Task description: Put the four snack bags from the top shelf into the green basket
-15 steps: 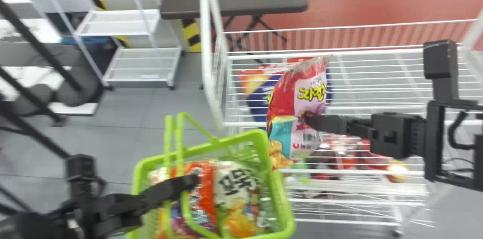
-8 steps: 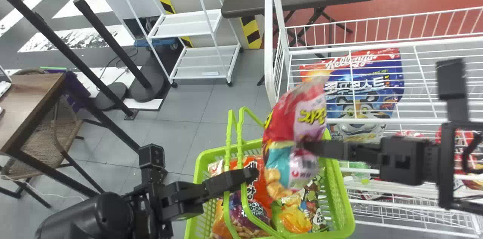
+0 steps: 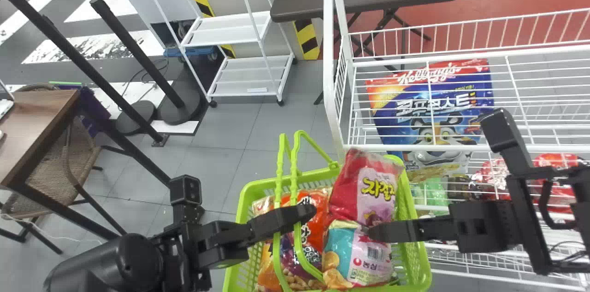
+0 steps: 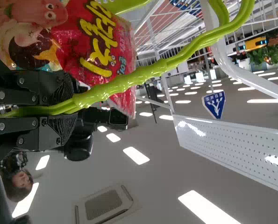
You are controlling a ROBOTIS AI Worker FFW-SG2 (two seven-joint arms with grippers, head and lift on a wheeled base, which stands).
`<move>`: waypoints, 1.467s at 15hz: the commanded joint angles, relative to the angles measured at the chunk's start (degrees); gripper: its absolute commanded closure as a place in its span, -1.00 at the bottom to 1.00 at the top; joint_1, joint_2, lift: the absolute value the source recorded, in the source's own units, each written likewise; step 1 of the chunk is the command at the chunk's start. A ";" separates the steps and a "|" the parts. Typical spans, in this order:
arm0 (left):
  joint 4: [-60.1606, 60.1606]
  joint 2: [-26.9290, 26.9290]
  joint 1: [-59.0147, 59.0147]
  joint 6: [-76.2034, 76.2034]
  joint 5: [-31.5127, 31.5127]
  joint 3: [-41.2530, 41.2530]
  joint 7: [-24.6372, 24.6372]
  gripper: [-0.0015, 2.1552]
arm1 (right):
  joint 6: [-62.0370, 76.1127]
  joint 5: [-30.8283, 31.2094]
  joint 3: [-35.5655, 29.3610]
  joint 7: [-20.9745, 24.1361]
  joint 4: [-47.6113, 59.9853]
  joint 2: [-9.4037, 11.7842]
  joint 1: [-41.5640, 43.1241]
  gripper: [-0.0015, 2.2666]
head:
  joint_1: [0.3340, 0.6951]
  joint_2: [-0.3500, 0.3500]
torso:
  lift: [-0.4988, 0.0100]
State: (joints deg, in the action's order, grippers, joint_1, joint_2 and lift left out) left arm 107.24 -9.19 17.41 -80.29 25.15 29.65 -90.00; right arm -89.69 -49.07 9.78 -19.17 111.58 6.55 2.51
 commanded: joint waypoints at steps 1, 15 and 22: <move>-0.01 0.05 0.00 0.00 -0.01 0.05 -0.57 0.99 | -0.39 -1.03 -1.78 -0.96 0.22 0.22 0.04 -0.94 | 1.00 1.00 | 0.96; 0.25 -0.12 0.09 -0.18 0.17 0.14 -0.57 0.99 | 35.77 23.05 -13.39 -3.77 10.68 0.30 -10.51 -0.96 | 1.00 0.86 | 0.96; 4.12 -0.21 0.96 1.40 0.25 -0.12 -0.57 0.99 | 70.57 41.77 -15.85 2.21 4.97 0.48 -20.61 -0.96 | 1.00 0.03 | 0.96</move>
State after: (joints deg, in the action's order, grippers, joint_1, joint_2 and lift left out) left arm 110.04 -9.39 18.18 -79.24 25.44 29.53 -90.00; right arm -23.04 -7.59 -5.18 -16.86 118.78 6.99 -16.79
